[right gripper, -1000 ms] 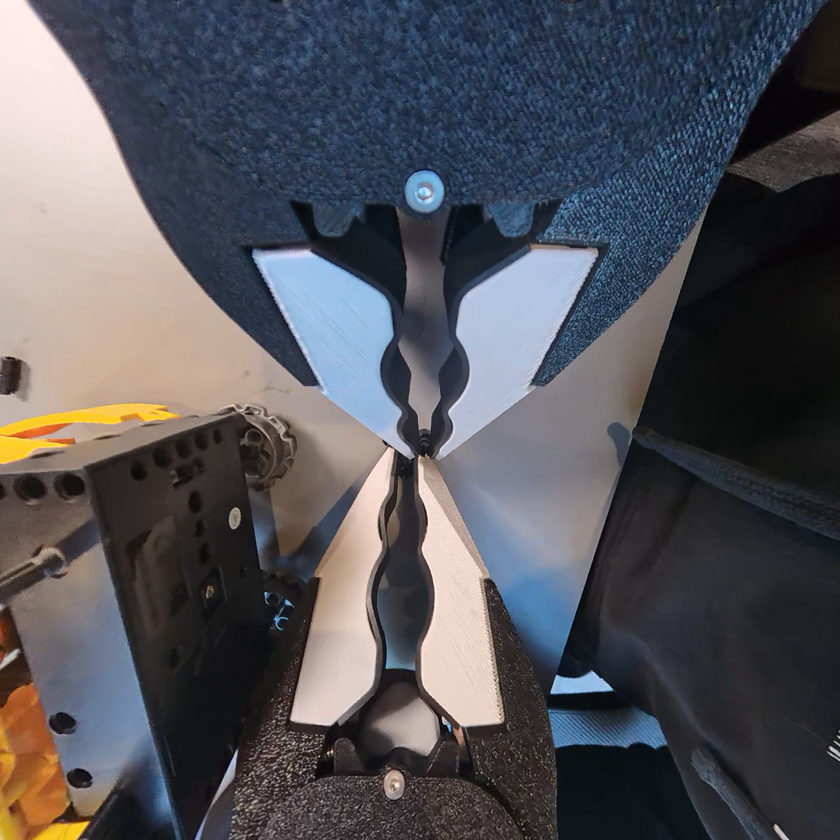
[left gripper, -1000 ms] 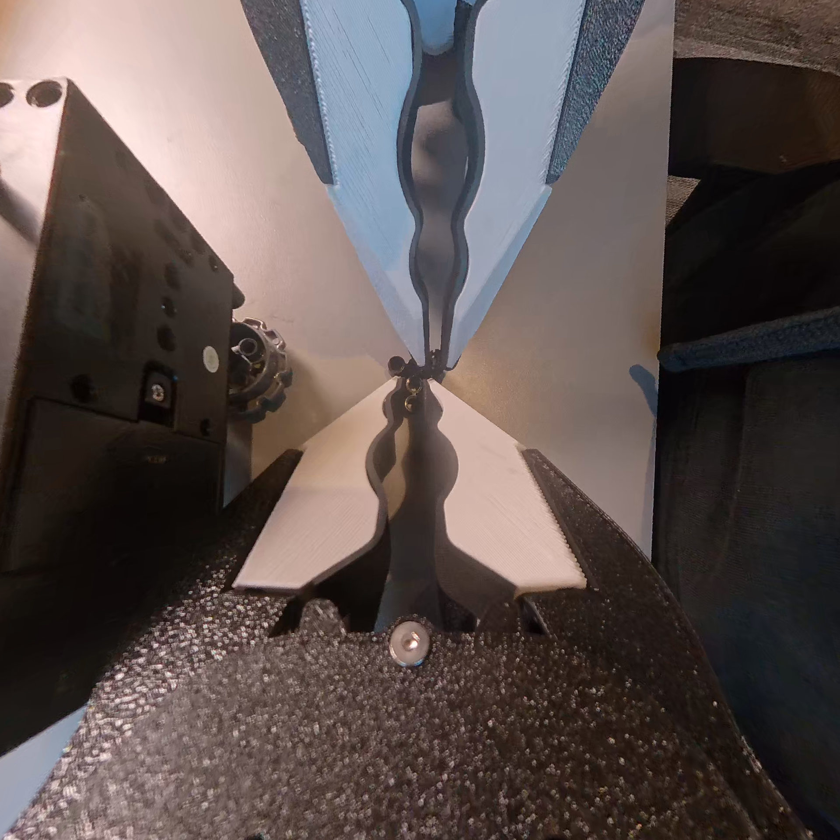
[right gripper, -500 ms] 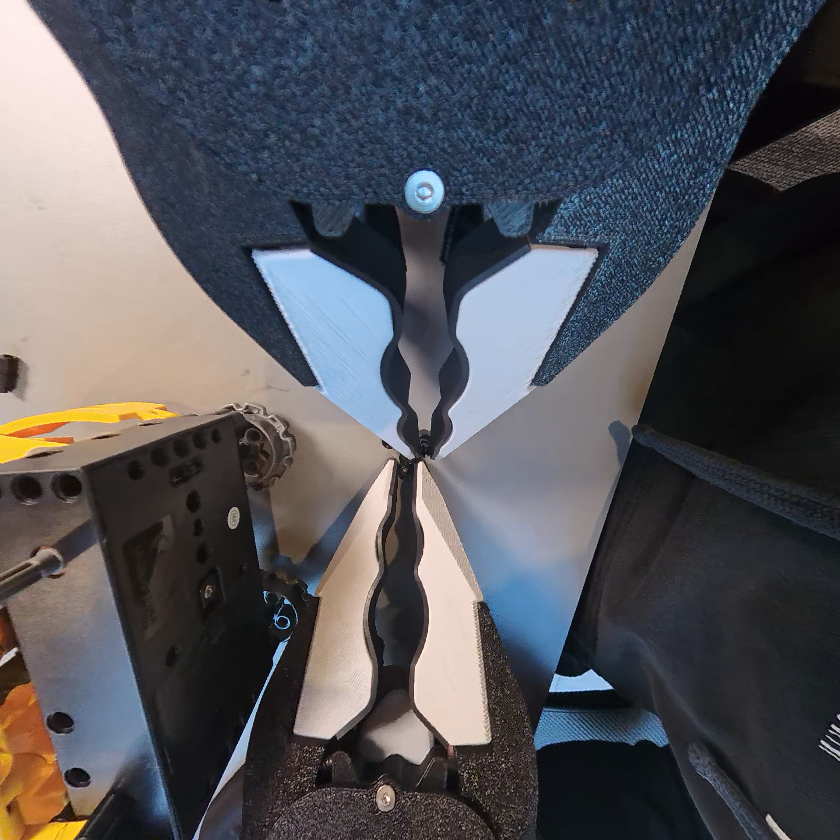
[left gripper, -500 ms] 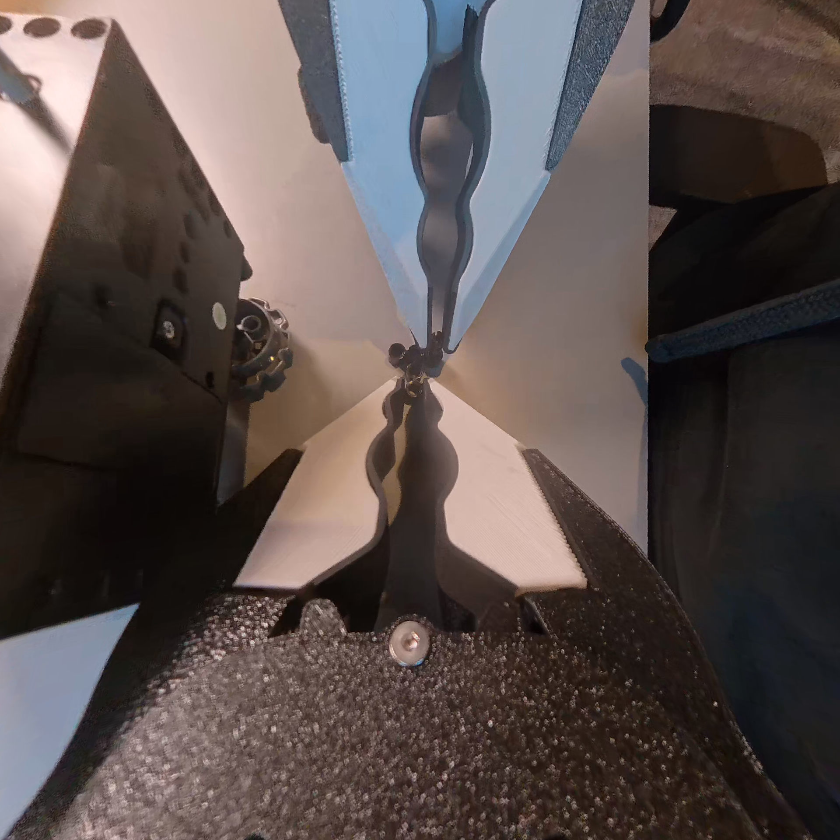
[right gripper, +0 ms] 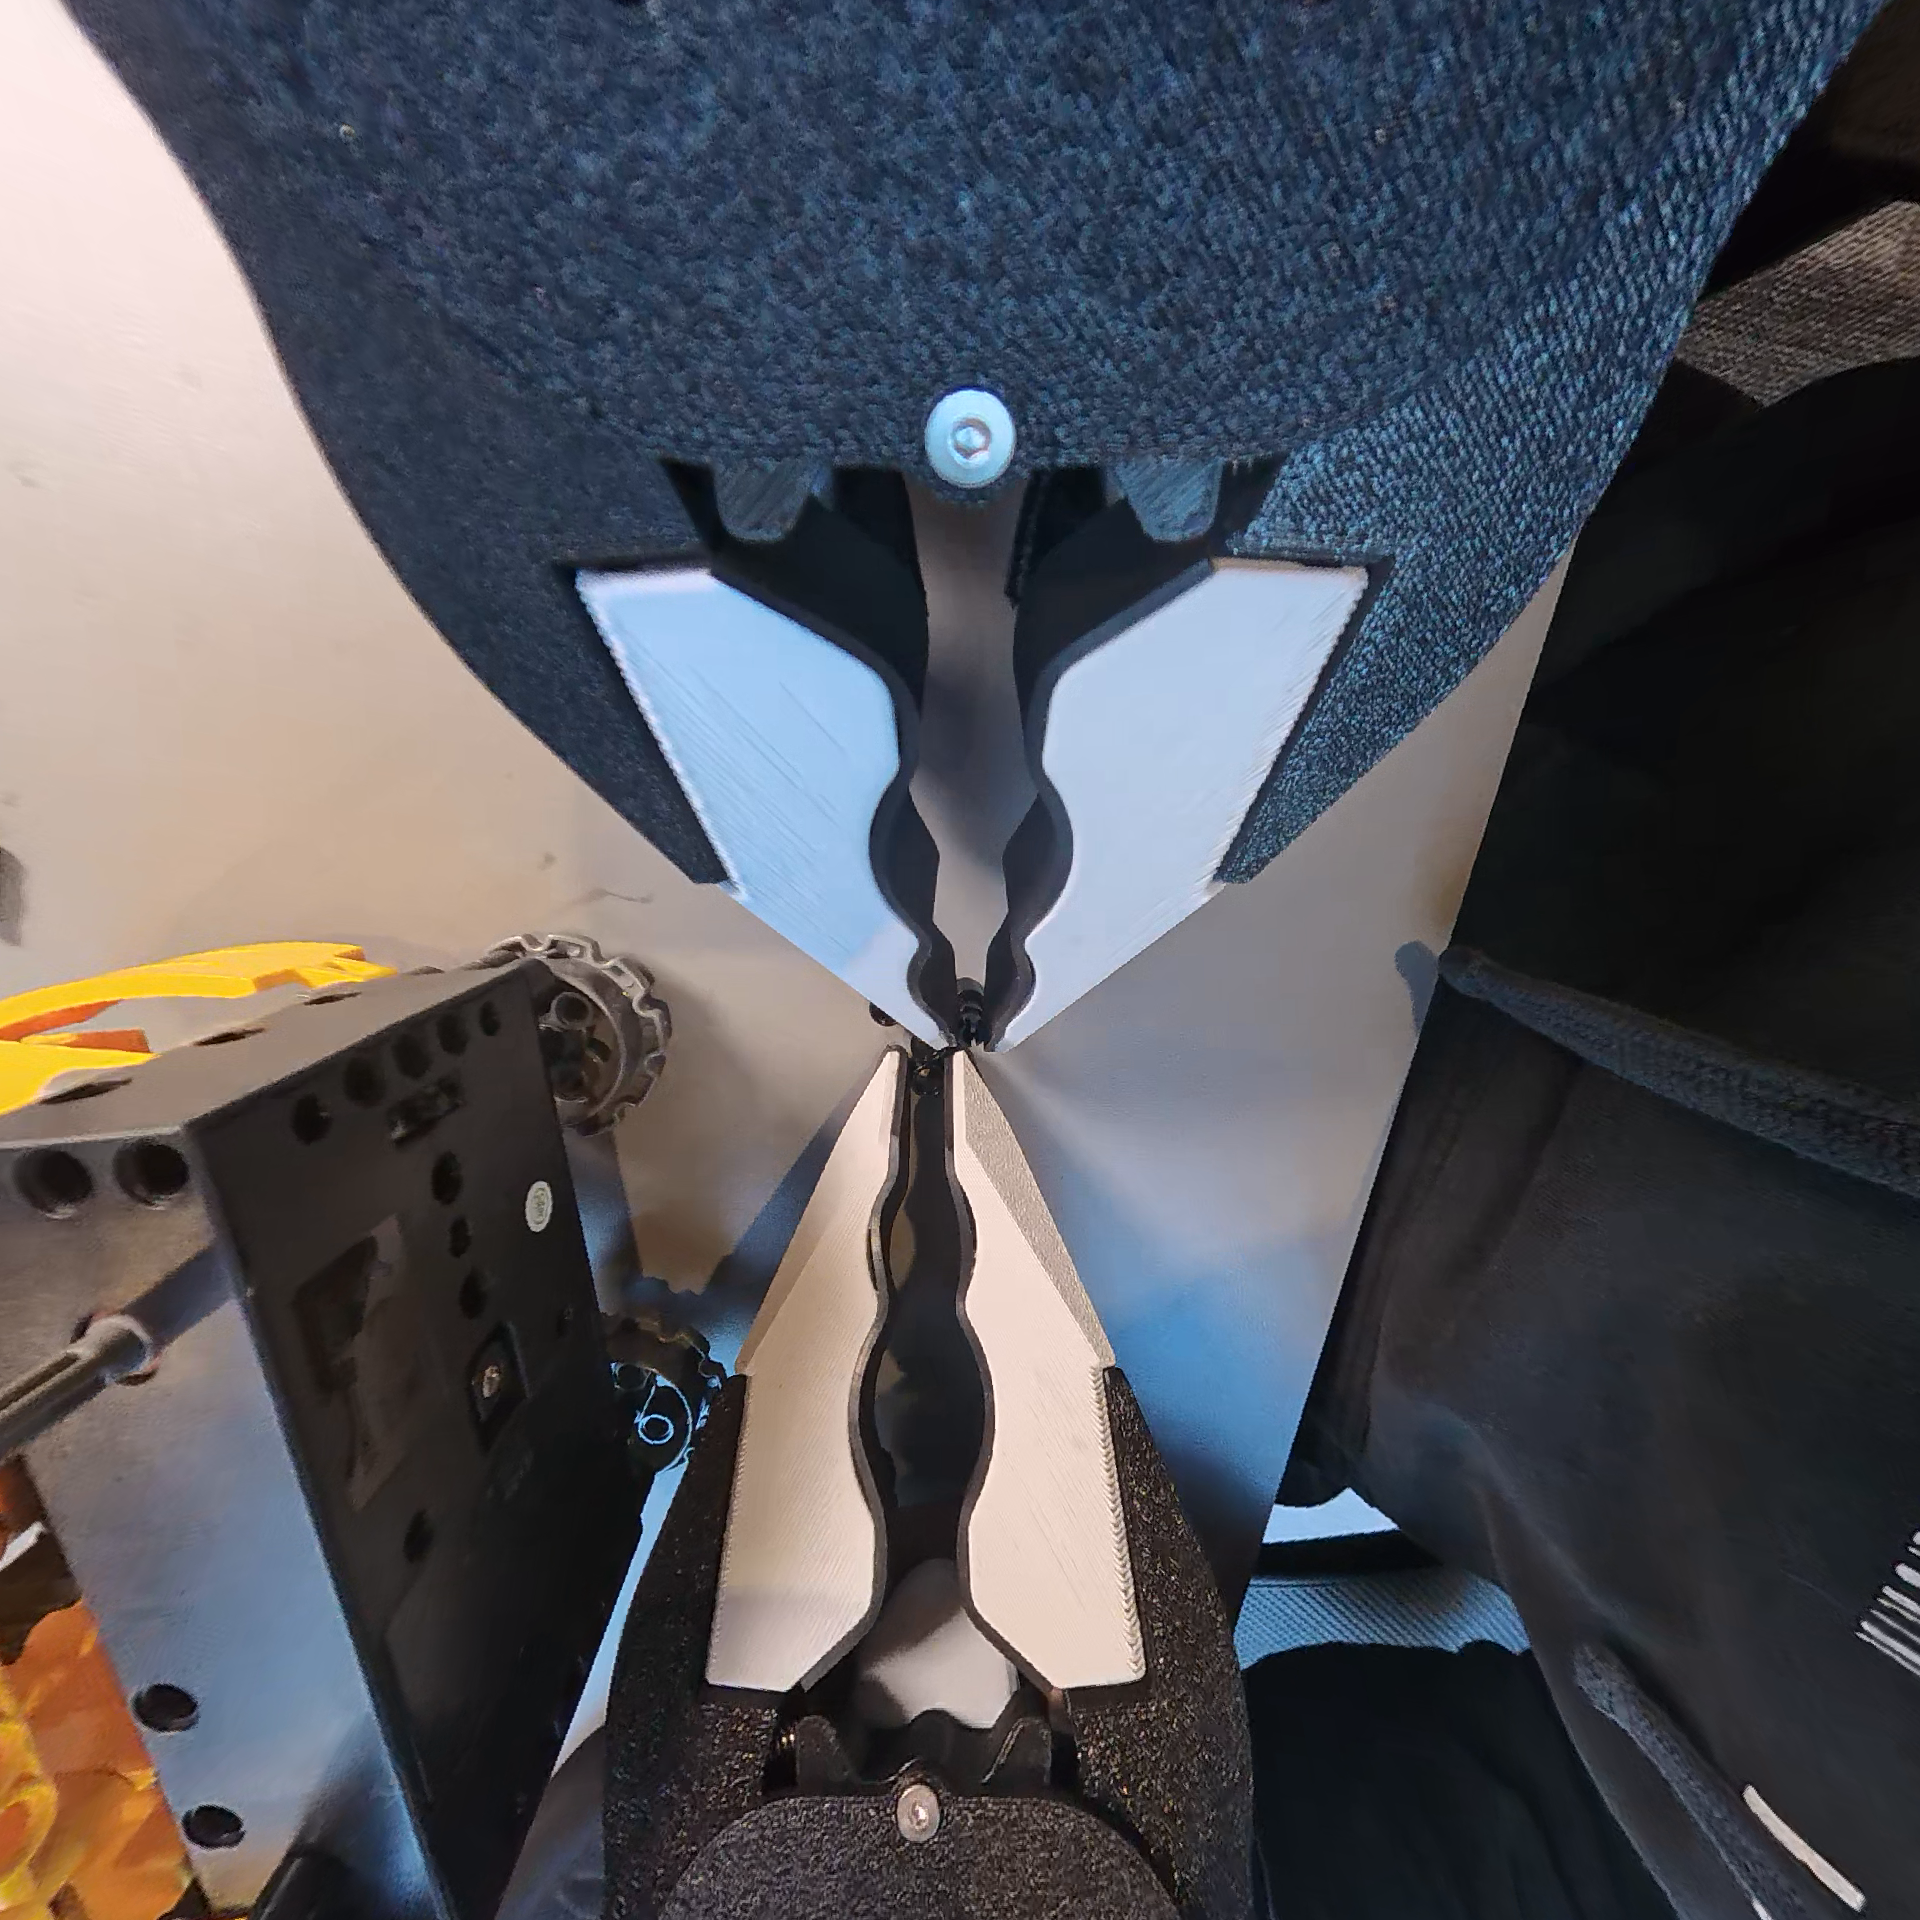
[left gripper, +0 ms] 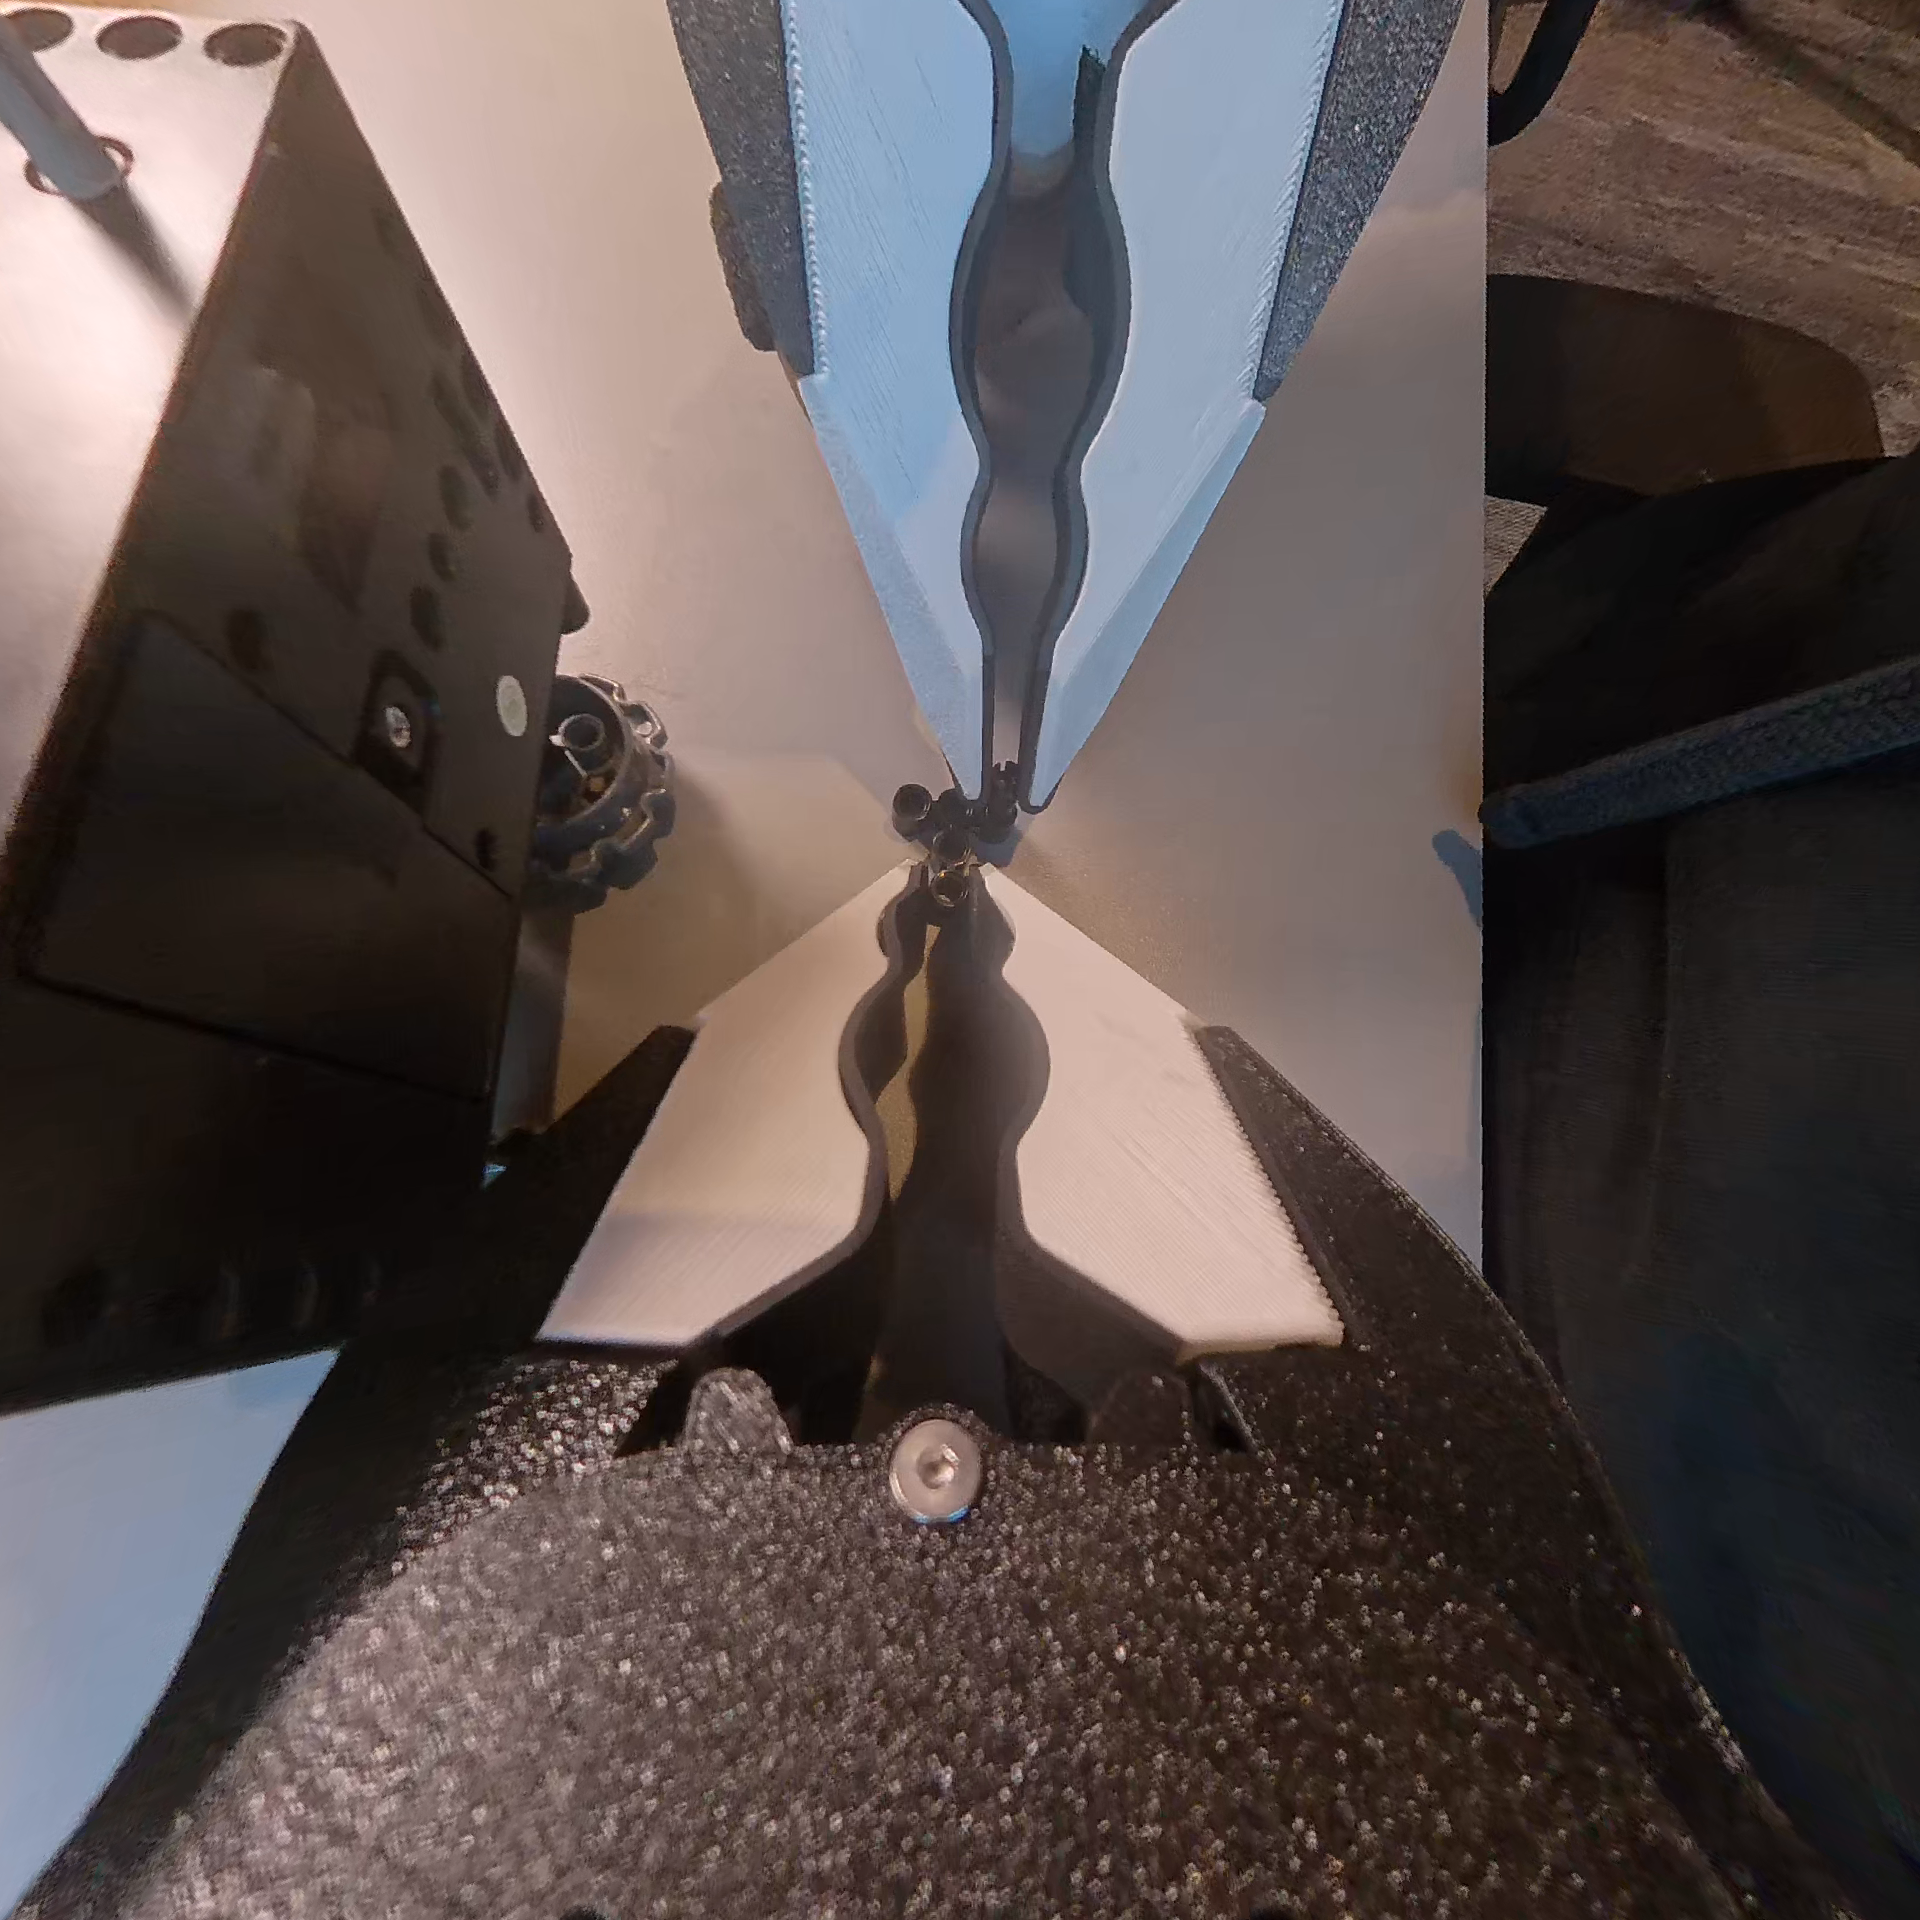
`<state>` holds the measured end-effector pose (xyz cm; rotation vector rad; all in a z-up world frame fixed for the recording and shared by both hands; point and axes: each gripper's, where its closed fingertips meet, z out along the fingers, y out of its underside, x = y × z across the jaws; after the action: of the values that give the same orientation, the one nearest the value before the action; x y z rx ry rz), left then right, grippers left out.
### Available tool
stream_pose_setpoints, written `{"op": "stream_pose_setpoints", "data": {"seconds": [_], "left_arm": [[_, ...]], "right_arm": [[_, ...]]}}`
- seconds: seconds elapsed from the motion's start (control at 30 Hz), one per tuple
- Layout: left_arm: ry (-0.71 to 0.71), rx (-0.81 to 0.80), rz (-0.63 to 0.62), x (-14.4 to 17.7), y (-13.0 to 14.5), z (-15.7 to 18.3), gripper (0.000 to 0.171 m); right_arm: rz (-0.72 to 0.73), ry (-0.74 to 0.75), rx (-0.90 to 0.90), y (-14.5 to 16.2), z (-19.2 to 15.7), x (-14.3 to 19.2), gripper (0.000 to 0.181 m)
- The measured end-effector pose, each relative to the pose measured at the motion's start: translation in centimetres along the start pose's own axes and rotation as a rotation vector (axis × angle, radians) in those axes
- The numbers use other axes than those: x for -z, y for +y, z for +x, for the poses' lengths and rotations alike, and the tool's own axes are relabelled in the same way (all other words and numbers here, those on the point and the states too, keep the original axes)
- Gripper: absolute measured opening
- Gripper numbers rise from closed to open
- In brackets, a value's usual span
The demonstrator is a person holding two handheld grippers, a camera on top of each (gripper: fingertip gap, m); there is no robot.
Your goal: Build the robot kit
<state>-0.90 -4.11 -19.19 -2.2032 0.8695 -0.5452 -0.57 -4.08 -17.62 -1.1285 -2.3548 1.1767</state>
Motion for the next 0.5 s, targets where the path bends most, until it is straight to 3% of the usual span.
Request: {"op": "stream_pose_setpoints", "data": {"seconds": [0.5], "left_arm": [[0.011, 0.007, -0.001, -0.03, -0.05, -0.01, 0.005]], "right_arm": [[0.01, -0.003, 0.02, -0.05, 0.05, -0.06, 0.004]]}}
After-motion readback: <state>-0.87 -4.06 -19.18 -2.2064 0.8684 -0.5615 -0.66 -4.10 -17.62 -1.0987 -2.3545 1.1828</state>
